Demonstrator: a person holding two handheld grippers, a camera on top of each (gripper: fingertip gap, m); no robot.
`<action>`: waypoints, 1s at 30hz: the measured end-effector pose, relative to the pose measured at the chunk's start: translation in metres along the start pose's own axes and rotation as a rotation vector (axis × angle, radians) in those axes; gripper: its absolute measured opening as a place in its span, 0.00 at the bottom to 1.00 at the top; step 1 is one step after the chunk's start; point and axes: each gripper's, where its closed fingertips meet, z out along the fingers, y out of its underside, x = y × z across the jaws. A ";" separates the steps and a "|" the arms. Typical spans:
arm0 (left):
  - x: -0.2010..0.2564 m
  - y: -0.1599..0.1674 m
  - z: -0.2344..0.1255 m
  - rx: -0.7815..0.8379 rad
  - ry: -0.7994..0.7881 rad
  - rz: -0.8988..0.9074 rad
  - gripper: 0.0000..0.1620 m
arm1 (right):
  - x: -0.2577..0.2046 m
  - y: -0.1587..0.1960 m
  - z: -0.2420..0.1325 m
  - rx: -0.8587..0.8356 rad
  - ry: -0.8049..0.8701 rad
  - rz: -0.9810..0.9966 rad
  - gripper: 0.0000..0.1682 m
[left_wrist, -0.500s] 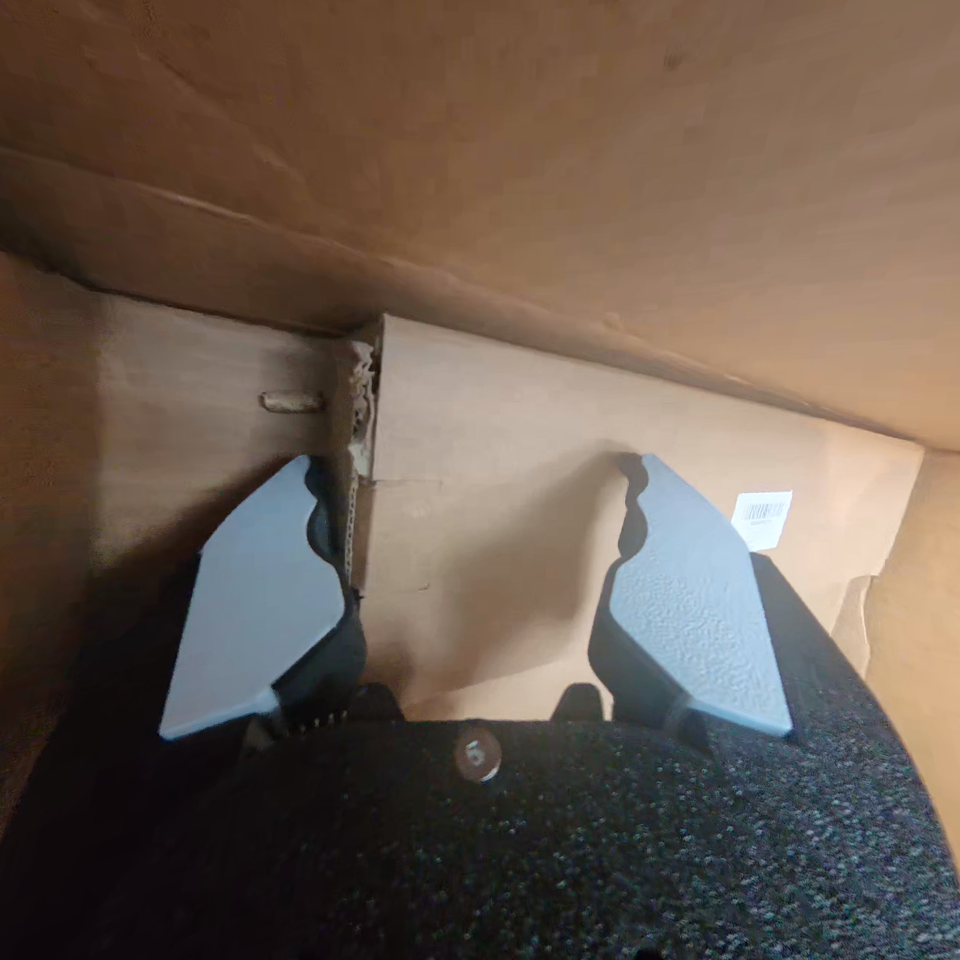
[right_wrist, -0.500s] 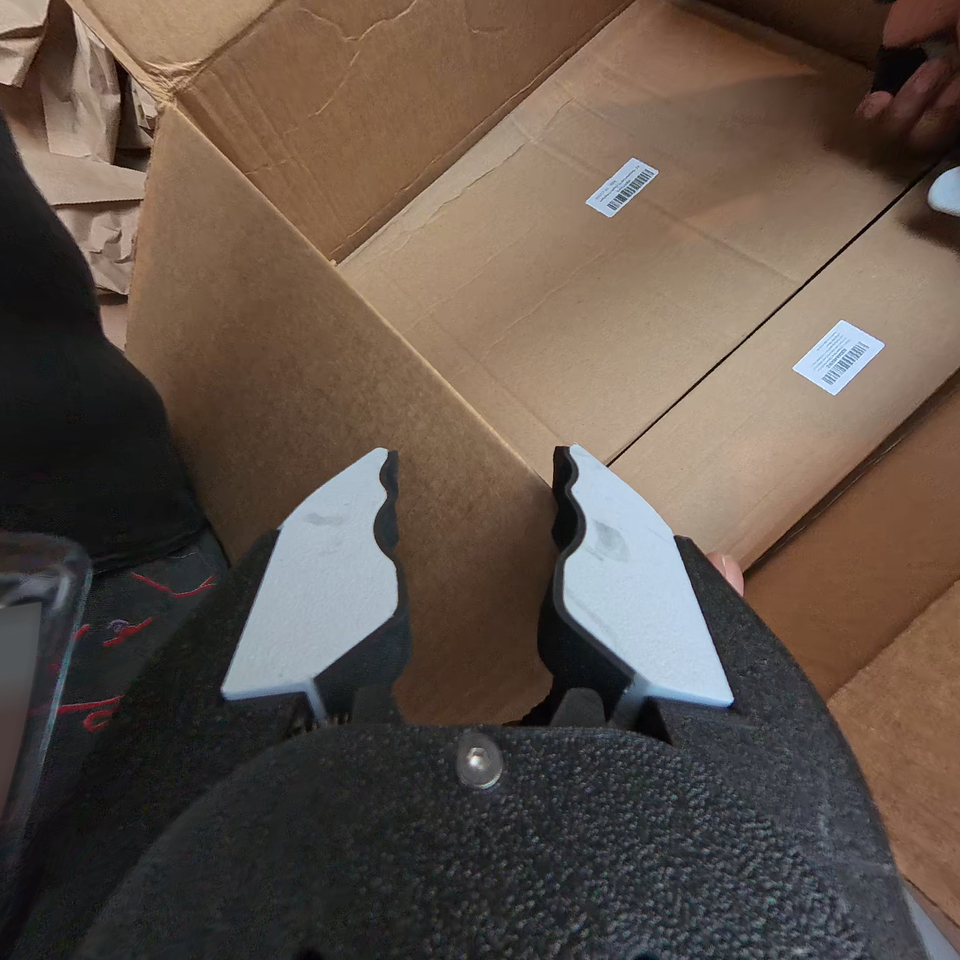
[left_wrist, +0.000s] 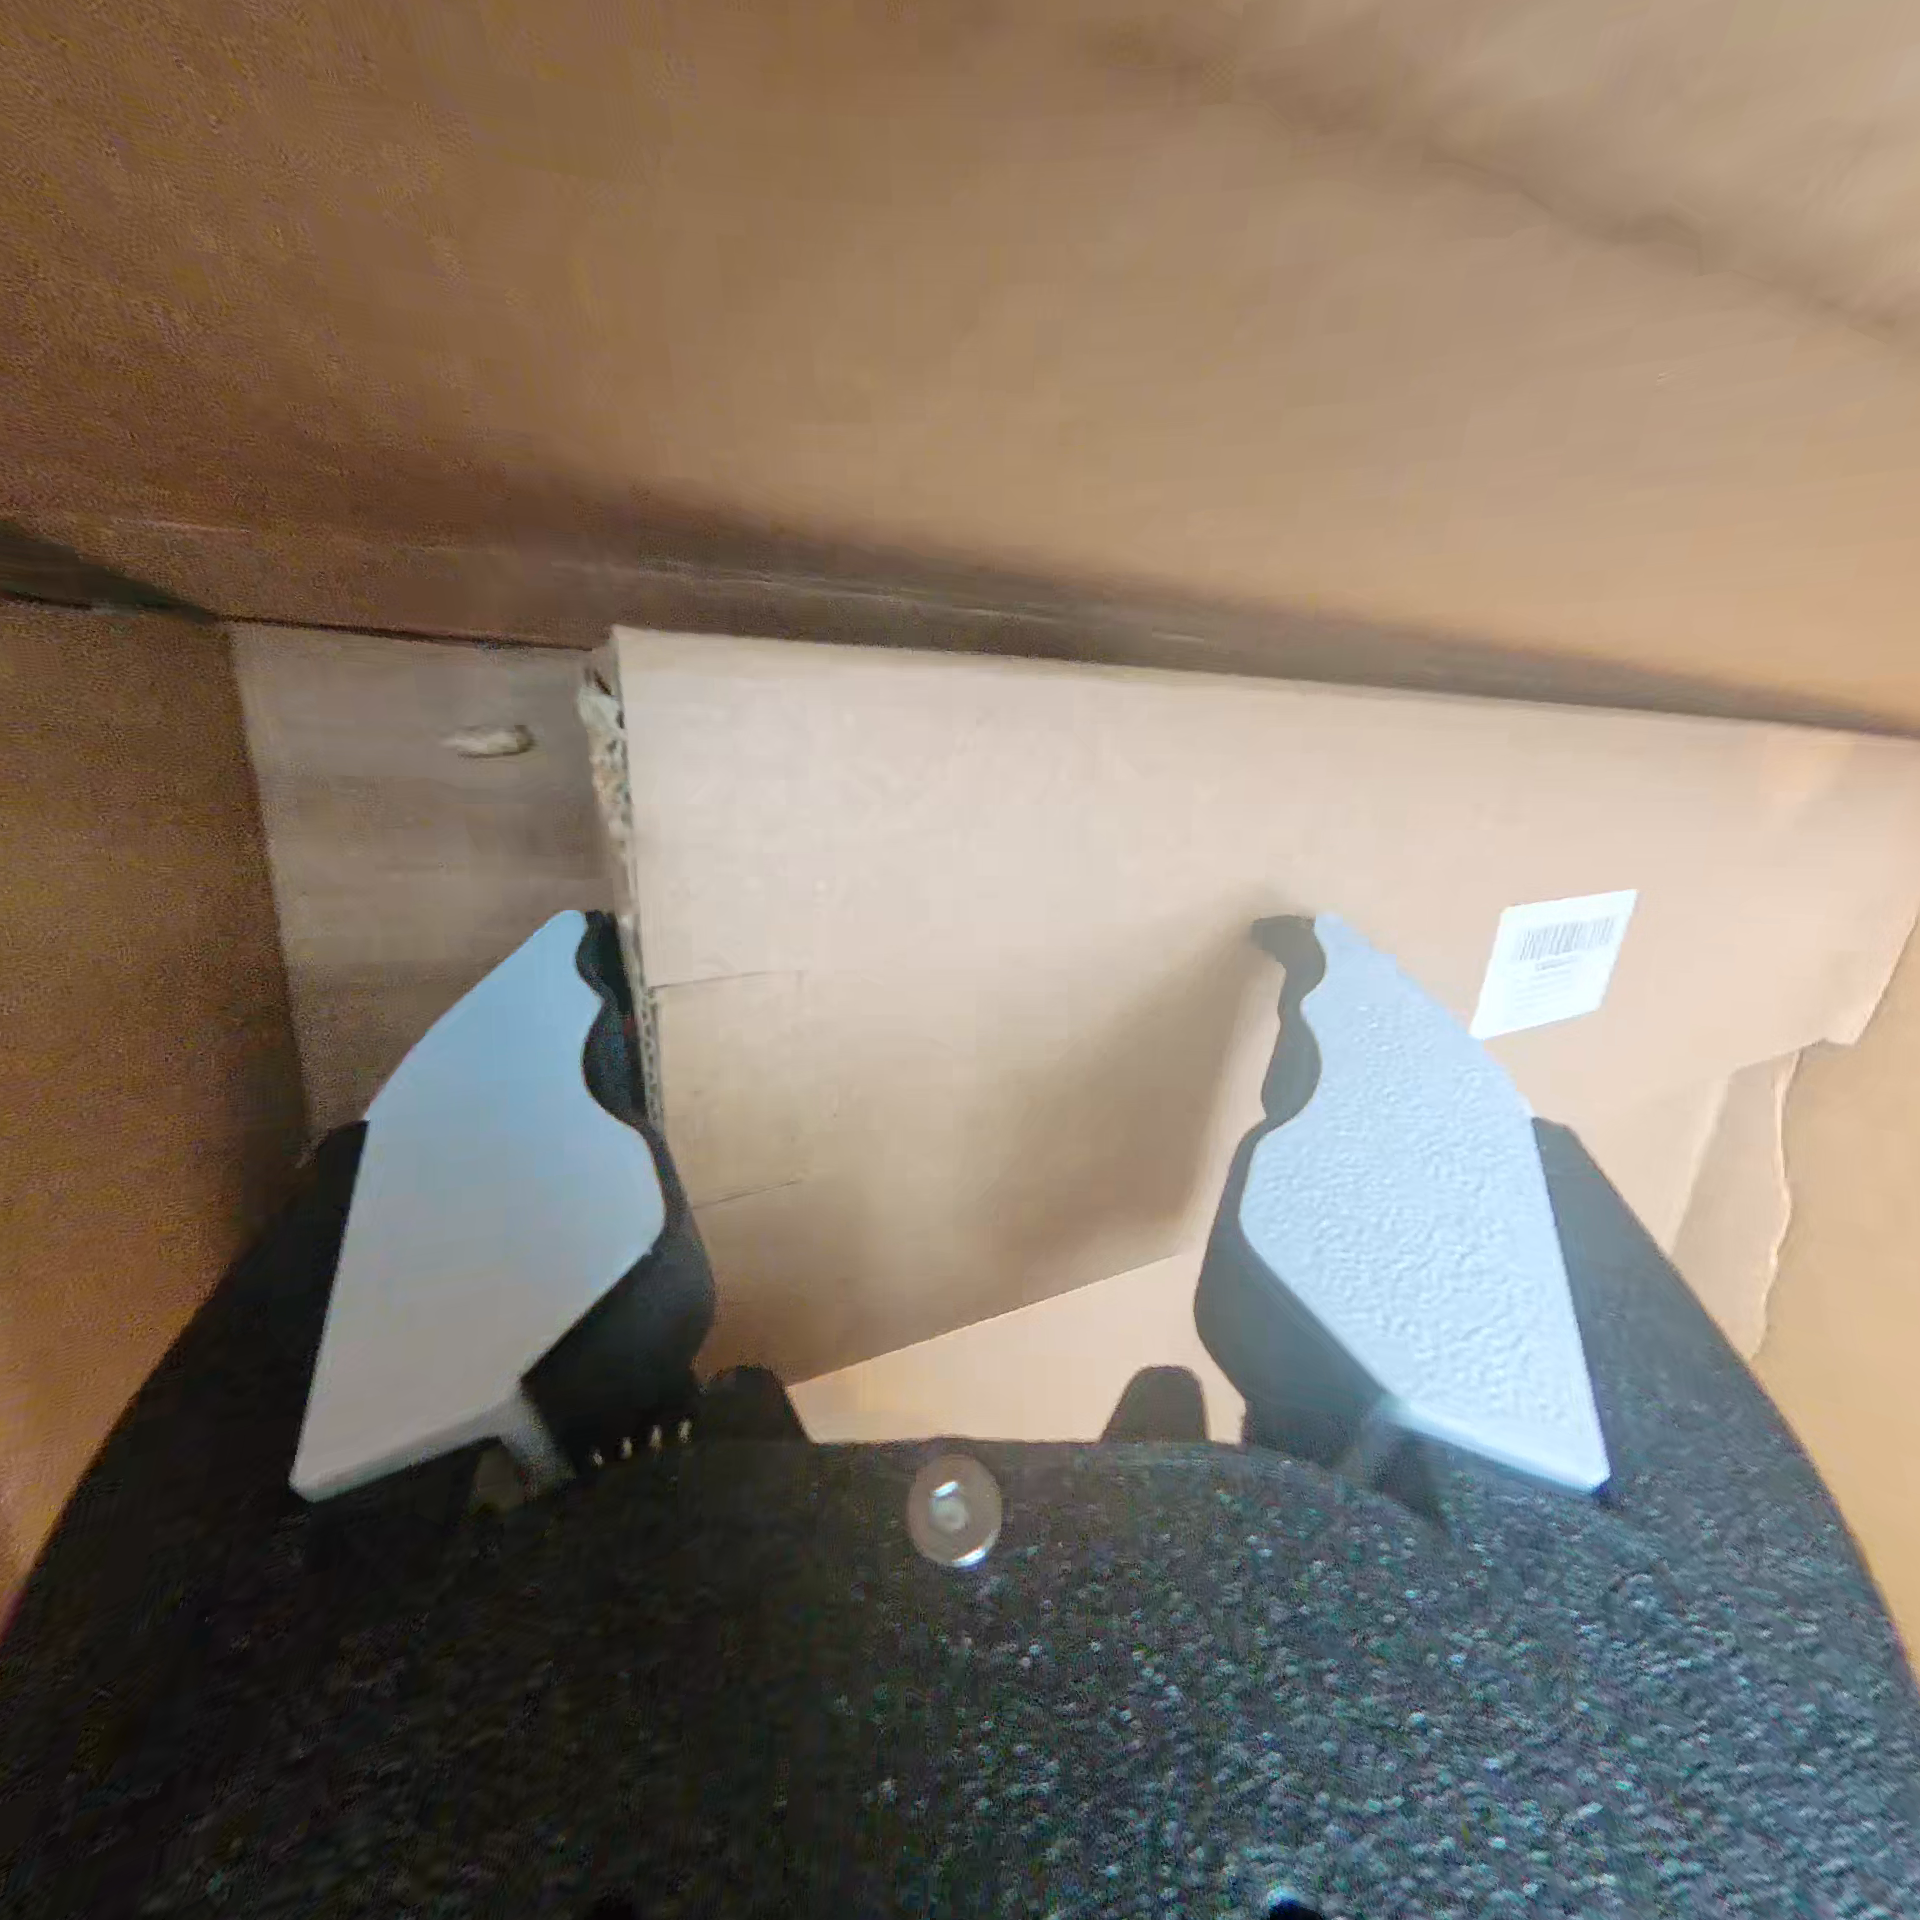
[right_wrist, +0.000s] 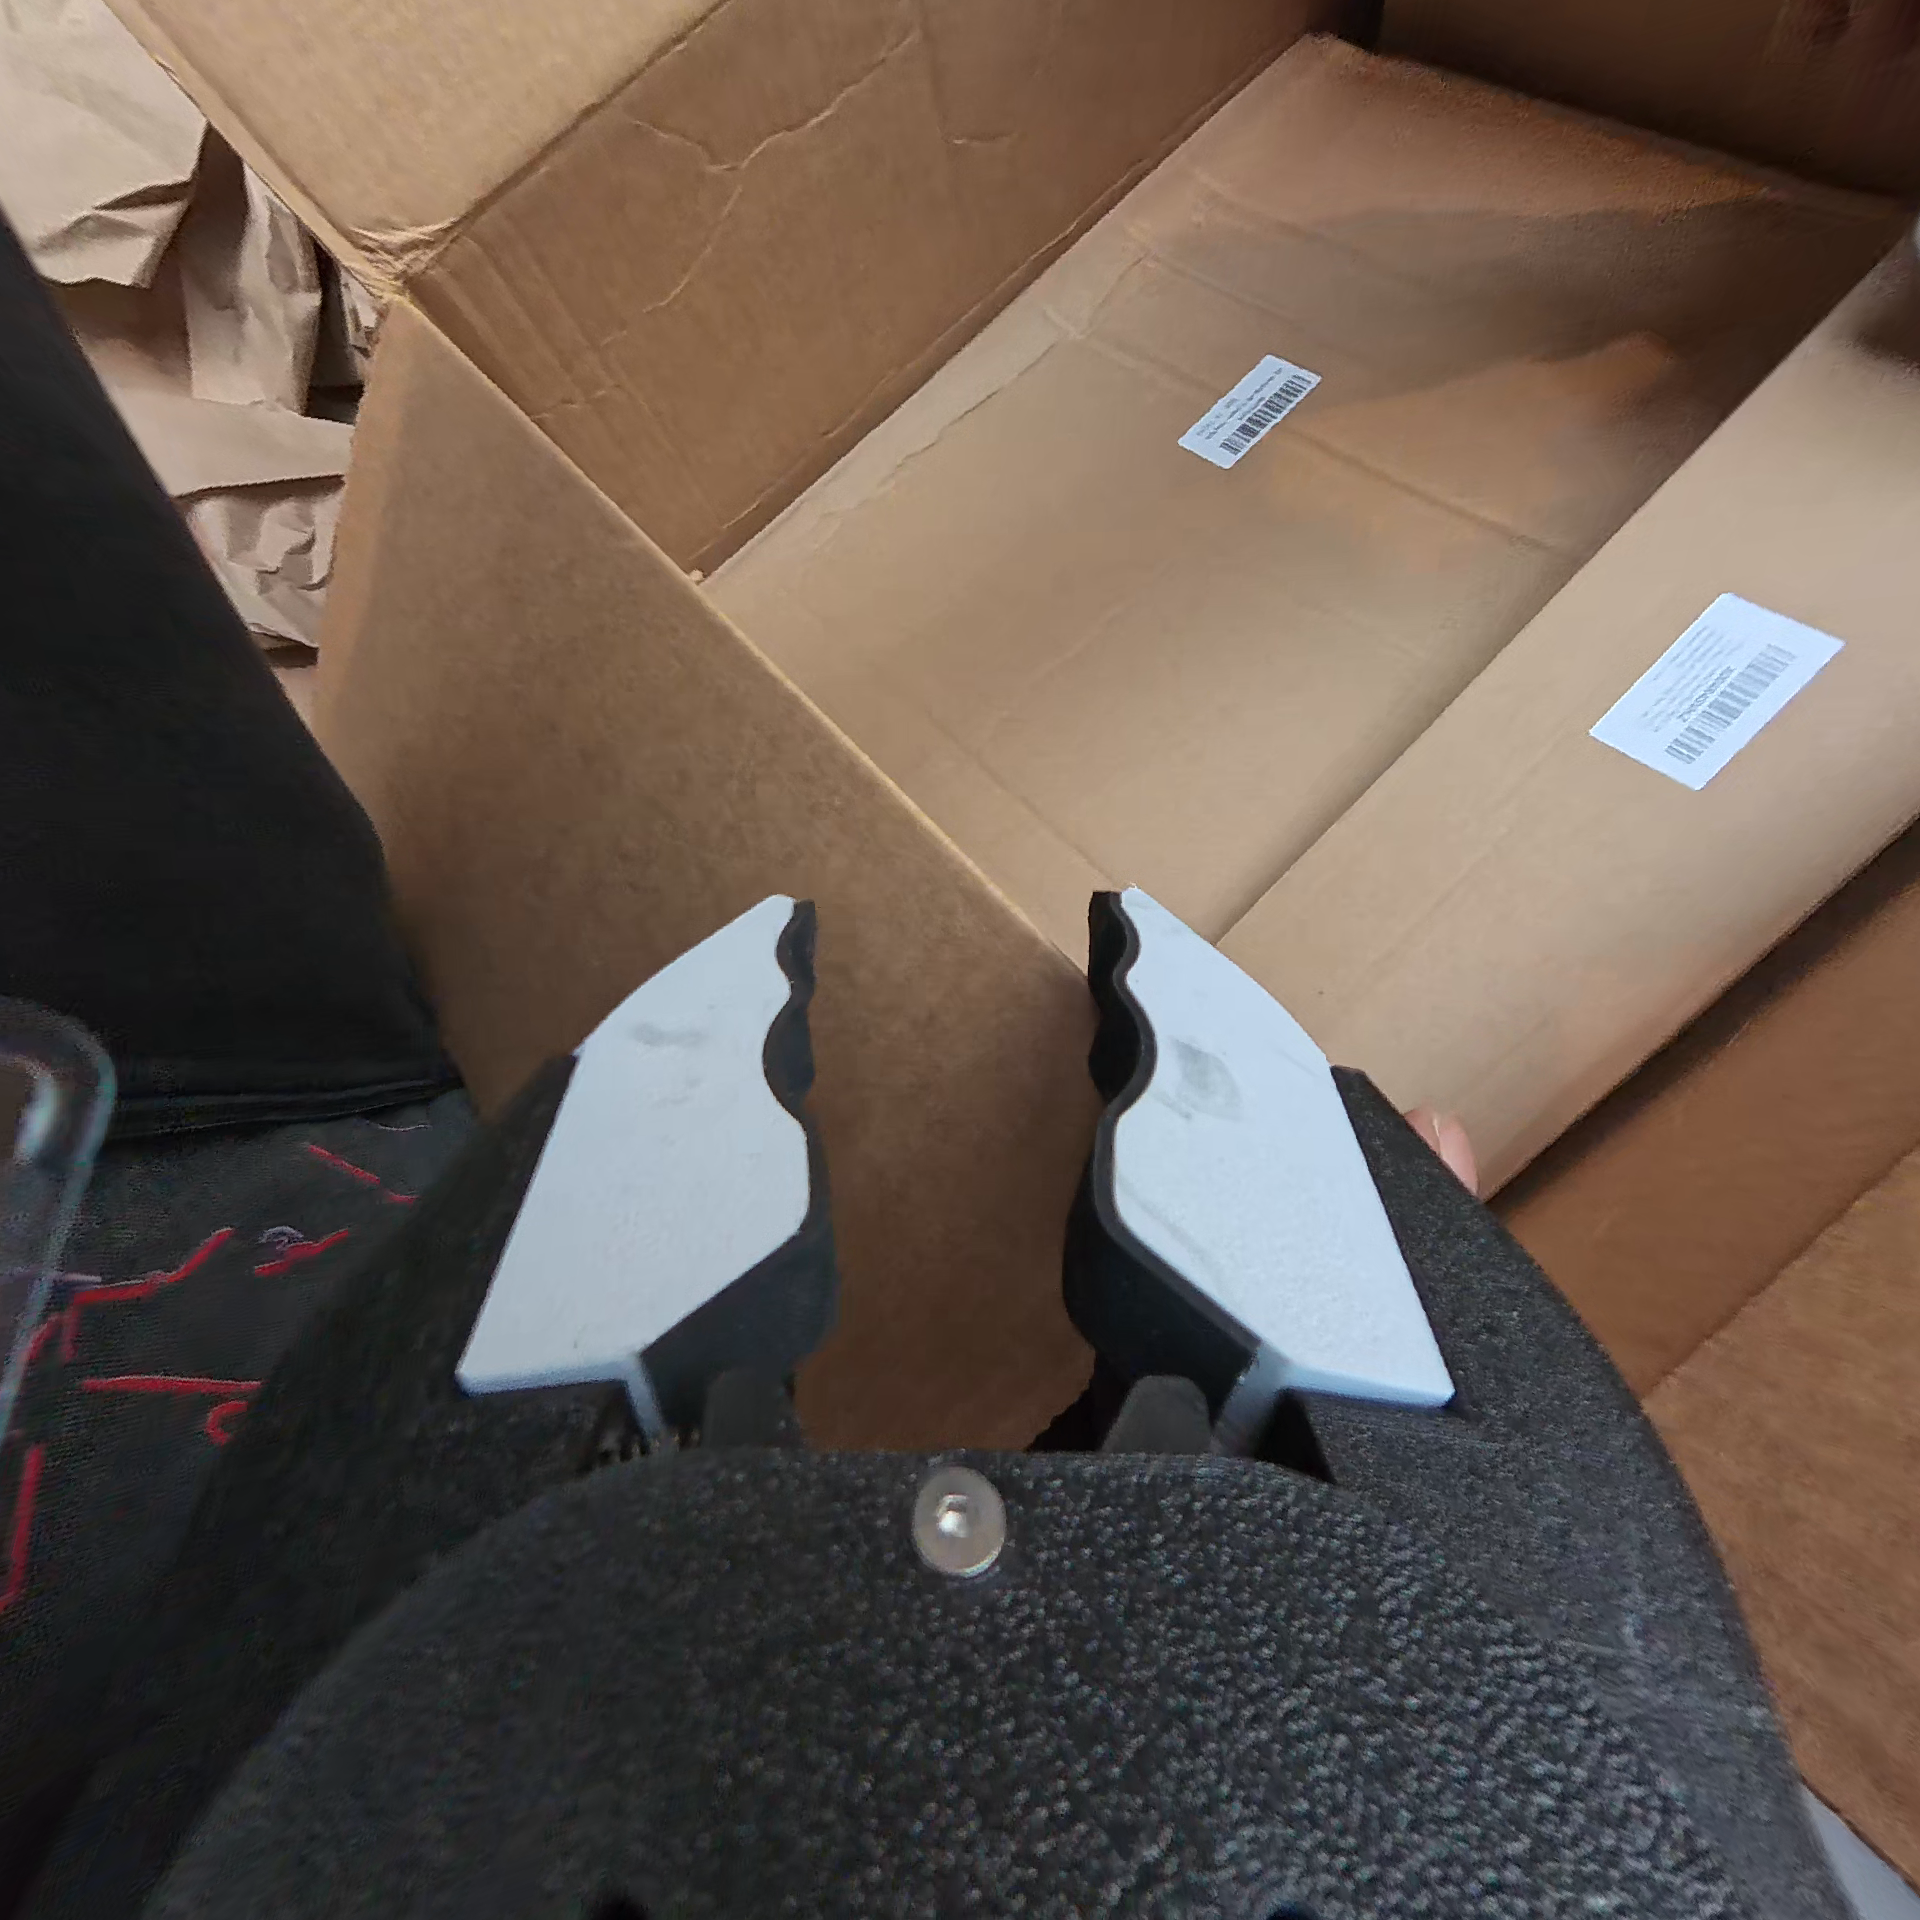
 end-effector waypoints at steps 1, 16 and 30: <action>0.003 -0.002 -0.010 0.014 -0.024 -0.003 0.73 | 0.000 0.000 0.000 -0.004 -0.006 0.007 0.31; 0.089 -0.002 -0.144 0.178 -0.453 0.018 0.70 | 0.042 -0.029 -0.020 -0.049 0.225 0.054 0.56; 0.160 0.000 -0.202 0.256 -0.601 -0.073 0.66 | 0.121 -0.083 0.037 -0.069 0.613 0.048 0.87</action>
